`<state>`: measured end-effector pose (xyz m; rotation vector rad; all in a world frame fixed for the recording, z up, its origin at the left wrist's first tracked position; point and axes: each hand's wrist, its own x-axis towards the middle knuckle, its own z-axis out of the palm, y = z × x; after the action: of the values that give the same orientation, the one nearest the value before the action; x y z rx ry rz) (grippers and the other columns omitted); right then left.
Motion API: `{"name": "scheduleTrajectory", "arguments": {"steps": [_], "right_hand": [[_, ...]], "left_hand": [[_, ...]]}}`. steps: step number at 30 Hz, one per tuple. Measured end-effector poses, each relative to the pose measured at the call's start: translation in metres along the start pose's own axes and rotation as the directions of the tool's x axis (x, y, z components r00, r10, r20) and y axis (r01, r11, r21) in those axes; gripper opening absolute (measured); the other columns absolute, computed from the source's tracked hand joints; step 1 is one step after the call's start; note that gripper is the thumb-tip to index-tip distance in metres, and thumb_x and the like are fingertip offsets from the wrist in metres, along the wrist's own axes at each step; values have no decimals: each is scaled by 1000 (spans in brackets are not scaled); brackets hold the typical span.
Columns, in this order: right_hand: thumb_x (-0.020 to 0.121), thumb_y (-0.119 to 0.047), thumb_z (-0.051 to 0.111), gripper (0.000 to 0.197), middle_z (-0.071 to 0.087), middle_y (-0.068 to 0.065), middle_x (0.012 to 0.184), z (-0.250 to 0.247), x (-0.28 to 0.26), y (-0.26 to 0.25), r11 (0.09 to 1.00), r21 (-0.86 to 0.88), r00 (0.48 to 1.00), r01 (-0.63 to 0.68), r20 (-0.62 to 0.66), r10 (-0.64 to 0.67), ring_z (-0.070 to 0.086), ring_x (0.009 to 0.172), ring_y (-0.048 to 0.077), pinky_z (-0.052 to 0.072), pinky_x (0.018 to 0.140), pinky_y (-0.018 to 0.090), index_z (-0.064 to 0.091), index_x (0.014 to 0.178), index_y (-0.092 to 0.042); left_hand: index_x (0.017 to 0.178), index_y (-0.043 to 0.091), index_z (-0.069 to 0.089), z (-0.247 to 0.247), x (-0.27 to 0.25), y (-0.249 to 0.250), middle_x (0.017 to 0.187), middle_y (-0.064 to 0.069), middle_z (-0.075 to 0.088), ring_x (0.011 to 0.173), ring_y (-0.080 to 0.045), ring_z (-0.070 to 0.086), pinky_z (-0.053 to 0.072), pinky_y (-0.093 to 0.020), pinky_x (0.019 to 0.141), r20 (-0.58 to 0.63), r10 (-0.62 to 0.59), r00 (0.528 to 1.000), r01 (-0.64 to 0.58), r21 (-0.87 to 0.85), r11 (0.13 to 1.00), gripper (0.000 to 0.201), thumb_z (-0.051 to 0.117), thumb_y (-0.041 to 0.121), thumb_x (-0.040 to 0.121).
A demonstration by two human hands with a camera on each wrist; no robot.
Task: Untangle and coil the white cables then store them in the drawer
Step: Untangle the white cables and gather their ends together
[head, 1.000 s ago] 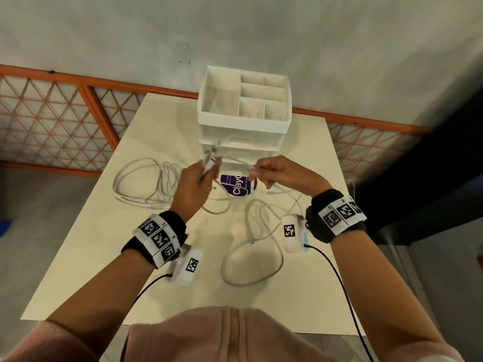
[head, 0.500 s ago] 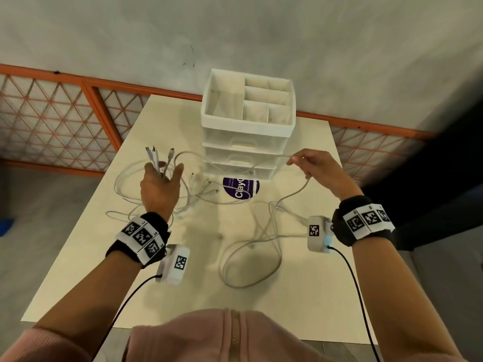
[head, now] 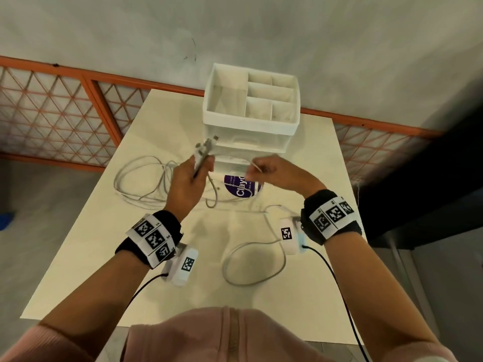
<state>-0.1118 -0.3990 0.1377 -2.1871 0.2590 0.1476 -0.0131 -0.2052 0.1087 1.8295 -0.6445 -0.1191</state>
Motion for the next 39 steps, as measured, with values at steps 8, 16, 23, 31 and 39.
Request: {"name": "scheduleTrajectory", "arguments": {"steps": [8,16,23,31,39], "right_hand": [[93,-18,57,21,46,-2,63,24,-15,96,927,-174,935,-333,-191,300,51,67,22,36,66,22,73,88,-5],[77,-5,74,51,42,5,133,-3,-2,93,984,22,901,-174,-401,168,42,119,14,39,93,20,59,124,-14],[79,2,66,30,59,21,120,17,-46,164,796,-95,769,-598,-350,535,57,112,35,43,85,24,66,109,-3],[78,10,60,32,35,21,122,50,-69,174,806,-19,702,-591,-504,503,40,111,32,33,83,27,51,108,0],[76,0,68,16,67,11,80,-4,-37,104,925,-59,878,-374,-343,333,62,79,20,46,61,14,75,88,-8]], "left_hand": [[82,0,63,-23,12,-18,64,-11,58,59,-27,54,32,-24,55,-283,29,959,1,107,994,30,51,25,95],[70,8,50,-14,14,-25,57,-10,49,52,-30,46,30,-30,53,-411,29,911,42,164,986,34,47,33,94],[66,10,46,3,1,-35,55,-9,47,51,-27,42,31,-30,55,-307,-21,951,108,270,957,32,52,27,92],[104,14,60,24,-12,-49,76,-15,66,79,-36,62,50,-39,72,-51,-197,979,200,408,891,24,58,19,81],[89,10,54,34,-10,-25,55,2,45,47,-10,41,39,-16,54,124,-95,988,84,91,992,14,60,23,88]]}}
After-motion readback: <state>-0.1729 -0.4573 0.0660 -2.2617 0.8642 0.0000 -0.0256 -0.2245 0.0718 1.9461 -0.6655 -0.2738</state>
